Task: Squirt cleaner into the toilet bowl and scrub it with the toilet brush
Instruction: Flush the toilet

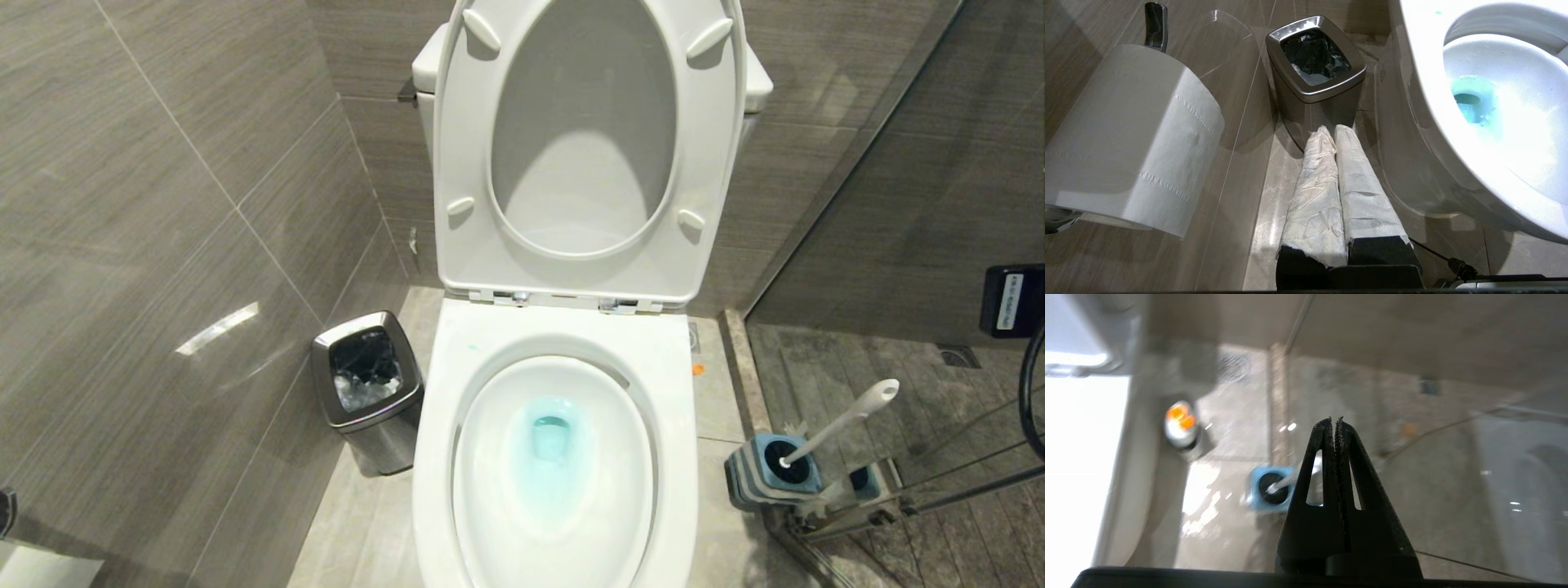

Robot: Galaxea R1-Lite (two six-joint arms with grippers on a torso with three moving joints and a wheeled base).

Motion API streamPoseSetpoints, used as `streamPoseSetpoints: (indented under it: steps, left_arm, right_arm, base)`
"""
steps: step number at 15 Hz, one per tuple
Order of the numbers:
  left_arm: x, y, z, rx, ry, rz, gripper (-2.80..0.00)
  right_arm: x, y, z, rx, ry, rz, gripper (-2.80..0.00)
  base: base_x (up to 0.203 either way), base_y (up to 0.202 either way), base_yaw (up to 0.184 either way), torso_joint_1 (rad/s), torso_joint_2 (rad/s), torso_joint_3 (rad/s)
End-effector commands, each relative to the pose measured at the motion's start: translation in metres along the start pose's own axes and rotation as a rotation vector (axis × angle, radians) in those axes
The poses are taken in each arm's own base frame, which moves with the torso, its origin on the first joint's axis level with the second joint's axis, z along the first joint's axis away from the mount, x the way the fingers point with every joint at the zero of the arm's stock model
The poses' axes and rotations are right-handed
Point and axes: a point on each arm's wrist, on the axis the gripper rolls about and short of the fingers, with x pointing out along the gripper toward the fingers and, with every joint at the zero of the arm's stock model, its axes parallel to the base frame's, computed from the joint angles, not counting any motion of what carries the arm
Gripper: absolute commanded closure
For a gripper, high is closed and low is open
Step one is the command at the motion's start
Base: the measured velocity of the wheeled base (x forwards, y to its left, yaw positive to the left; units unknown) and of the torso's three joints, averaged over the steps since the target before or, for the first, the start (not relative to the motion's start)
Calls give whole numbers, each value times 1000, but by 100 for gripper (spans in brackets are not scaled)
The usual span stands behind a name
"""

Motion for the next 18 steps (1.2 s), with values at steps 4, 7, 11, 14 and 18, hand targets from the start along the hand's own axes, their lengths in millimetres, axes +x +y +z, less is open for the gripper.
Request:
streamPoseSetpoints:
  steps: [4,7,11,14,18]
  left_arm:
    - [0,0,0,0,0,0,0]
    - [0,0,0,0,0,1,0]
    - [0,0,0,0,0,0,0]
    - [0,0,0,-1,0,1,0]
    - [0,0,0,0,0,0,0]
  right_arm:
    - [5,30,27,0,-53,184,0]
    - [10,42,33,34,-54,217,0]
    - [-3,33,25,43,-51,201,0]
    - [-5,29,21,58,-44,111,0]
    - [-34,11,-1,64,-45,57,0]
  base:
    - [0,0,0,0,0,0]
    - [0,0,0,0,0,0]
    - [0,0,0,0,0,0]
    - [0,0,0,0,0,0]
    - [0,0,0,0,0,0]
